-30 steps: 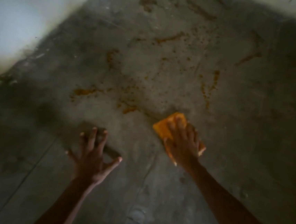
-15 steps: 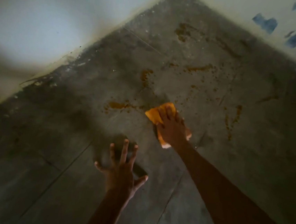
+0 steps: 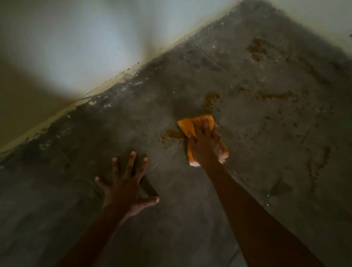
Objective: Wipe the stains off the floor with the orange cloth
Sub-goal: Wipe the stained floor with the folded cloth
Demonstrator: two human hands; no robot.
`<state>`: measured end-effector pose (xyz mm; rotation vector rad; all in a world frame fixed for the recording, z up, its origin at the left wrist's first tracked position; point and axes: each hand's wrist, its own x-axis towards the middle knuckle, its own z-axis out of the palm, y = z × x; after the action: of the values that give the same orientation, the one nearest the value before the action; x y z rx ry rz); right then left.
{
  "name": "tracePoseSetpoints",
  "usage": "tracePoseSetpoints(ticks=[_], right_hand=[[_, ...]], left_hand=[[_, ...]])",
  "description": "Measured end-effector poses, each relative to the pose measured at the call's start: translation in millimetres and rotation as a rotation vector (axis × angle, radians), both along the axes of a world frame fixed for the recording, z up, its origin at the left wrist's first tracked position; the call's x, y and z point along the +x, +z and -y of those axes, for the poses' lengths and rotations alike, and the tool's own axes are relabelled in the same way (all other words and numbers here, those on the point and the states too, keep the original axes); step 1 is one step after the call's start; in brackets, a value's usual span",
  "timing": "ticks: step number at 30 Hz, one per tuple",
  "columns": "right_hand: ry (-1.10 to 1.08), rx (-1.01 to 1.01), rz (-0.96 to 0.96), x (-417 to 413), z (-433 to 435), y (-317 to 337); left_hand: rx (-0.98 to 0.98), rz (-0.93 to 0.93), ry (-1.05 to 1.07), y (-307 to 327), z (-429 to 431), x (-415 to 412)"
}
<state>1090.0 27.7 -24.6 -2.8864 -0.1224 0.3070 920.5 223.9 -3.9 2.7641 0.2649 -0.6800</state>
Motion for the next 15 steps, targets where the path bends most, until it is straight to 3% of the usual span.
tracePoseSetpoints(ticks=[4, 8, 11, 15], right_hand=[[0.28, 0.023, 0.054, 7.1, -75.1, -3.4], [0.552, 0.019, 0.133, -73.6, -15.0, -2.0], [0.449, -0.041, 0.239, -31.4, 20.2, -15.3], [0.074, 0.013, 0.202, 38.4, -41.7, -14.8]], left_hand=[[0.009, 0.016, 0.018, -1.8, -2.4, 2.4], [-0.001, 0.009, 0.035, 1.5, -0.6, 2.7], [-0.023, 0.002, 0.057, 2.5, -0.1, 3.0], [-0.016, -0.006, 0.057, 2.3, 0.6, 2.5]])
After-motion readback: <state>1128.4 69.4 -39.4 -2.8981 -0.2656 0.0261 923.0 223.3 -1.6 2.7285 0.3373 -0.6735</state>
